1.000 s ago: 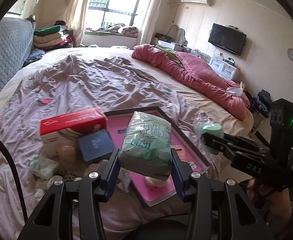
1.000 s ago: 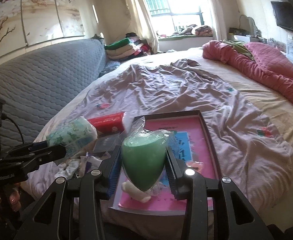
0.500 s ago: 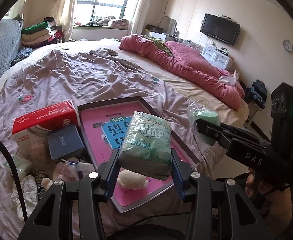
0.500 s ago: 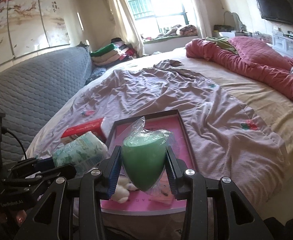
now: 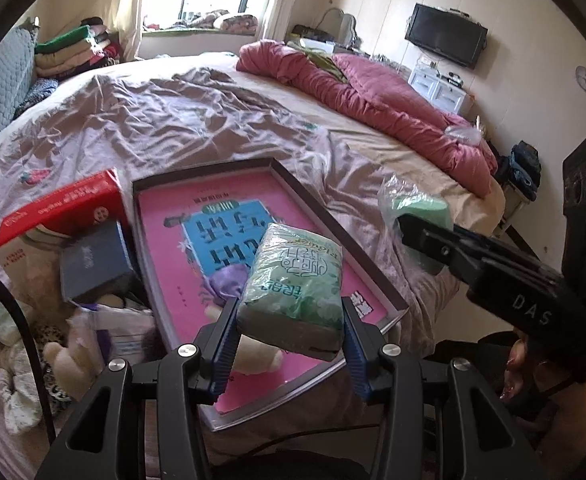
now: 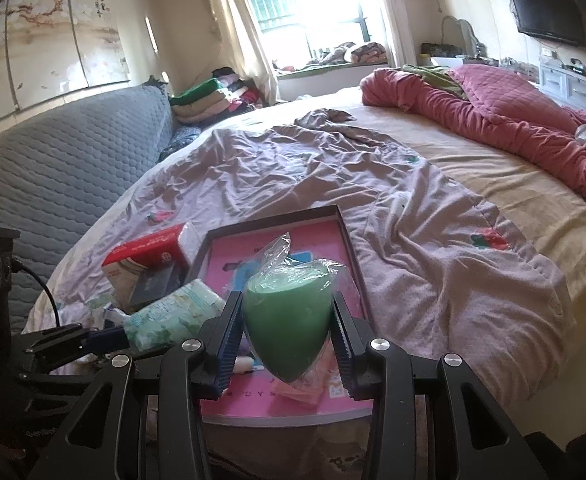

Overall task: Organize soft objects
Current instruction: 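Carry the pad pack over the pink tray while the right tool carries the sponge there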

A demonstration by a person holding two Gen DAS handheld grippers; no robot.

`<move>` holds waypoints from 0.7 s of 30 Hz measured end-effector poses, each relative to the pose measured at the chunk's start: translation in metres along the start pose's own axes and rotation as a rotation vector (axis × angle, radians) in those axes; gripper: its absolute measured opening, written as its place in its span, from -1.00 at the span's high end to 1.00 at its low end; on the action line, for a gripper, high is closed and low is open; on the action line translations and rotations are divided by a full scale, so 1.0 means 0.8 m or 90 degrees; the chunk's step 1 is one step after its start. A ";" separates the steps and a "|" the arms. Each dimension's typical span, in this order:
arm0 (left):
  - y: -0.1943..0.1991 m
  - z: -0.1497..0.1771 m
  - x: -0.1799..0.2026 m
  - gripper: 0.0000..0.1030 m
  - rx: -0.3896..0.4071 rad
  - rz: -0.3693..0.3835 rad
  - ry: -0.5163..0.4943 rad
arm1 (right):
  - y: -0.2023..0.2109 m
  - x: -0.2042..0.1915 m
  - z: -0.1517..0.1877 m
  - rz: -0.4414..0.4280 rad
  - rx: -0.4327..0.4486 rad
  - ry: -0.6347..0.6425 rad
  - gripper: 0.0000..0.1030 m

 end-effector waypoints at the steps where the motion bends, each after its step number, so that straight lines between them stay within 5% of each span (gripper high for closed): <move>1: -0.005 0.001 0.002 0.08 -0.004 0.001 -0.001 | -0.001 0.002 0.001 0.001 -0.001 -0.002 0.17; 21: -0.075 0.024 0.001 0.08 -0.080 0.022 0.009 | -0.038 0.022 0.023 0.028 -0.058 -0.015 0.17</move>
Point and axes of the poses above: each gripper's, at about its wrist camera, not at the fingertips, and y roughly against the way its jaws point, x to its right, z to its underside, the point moved 3 cm from there along -y, roughly the way its jaws point, and after that the axes turned 4 degrees about z, right-handed, at the moved point
